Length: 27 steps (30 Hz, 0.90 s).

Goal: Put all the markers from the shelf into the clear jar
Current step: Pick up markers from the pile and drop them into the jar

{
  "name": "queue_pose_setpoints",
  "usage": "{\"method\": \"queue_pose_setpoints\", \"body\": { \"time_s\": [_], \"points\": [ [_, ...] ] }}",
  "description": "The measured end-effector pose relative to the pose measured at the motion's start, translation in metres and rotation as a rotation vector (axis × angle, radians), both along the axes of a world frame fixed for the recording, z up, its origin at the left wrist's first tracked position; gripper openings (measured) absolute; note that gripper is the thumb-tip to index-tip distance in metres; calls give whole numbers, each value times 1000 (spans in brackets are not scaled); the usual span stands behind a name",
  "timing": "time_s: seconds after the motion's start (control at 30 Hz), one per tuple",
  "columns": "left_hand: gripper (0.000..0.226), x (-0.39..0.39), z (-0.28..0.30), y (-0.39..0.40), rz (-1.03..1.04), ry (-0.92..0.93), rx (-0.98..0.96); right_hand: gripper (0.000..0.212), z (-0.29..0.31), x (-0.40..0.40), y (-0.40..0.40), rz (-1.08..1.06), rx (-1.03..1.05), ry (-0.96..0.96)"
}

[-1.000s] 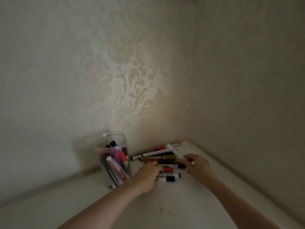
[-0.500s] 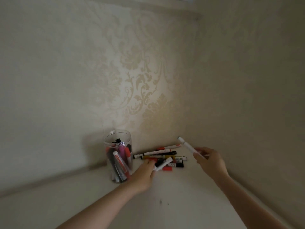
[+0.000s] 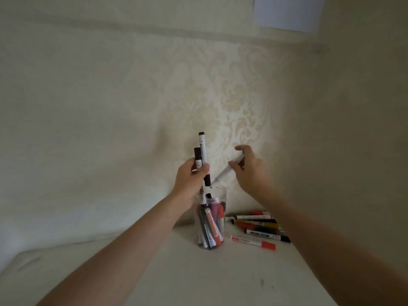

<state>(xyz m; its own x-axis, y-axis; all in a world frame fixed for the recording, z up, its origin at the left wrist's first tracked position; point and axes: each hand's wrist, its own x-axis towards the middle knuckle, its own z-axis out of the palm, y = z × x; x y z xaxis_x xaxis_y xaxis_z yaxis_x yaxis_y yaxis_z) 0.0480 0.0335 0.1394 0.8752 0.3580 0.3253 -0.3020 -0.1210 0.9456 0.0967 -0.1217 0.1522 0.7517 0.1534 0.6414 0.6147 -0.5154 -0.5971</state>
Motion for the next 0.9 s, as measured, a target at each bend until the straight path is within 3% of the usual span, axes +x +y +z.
{"method": "queue_pose_setpoints", "body": {
  "time_s": [0.17,0.37,0.5,0.57,0.6,0.7,0.77,0.83,0.9],
  "points": [
    [8,10,-4,18,18,8,-18,51,-31,13,39,93,-295,180],
    [5,32,9,16,5,-3,69,52,-27,32,20,113,-356,283],
    [6,53,6,8,8,16,52,67,-35,25,19,124,-817,192],
    [6,56,-2,6,23,41,53,65,-44,27,18,83,-1017,179],
    [7,57,-6,6,26,54,51,64,-47,30,15,74,-934,225],
    [3,55,-12,9,-14,68,62,53,-41,40,2,19,-212,273],
    [8,52,-11,5,-66,96,132,42,-24,37,1,115,100,299],
    [18,51,-12,0,-122,141,213,44,-7,30,6,226,249,311],
    [20,50,-15,-3,-190,170,273,46,1,26,13,252,245,258]
  ]
}}
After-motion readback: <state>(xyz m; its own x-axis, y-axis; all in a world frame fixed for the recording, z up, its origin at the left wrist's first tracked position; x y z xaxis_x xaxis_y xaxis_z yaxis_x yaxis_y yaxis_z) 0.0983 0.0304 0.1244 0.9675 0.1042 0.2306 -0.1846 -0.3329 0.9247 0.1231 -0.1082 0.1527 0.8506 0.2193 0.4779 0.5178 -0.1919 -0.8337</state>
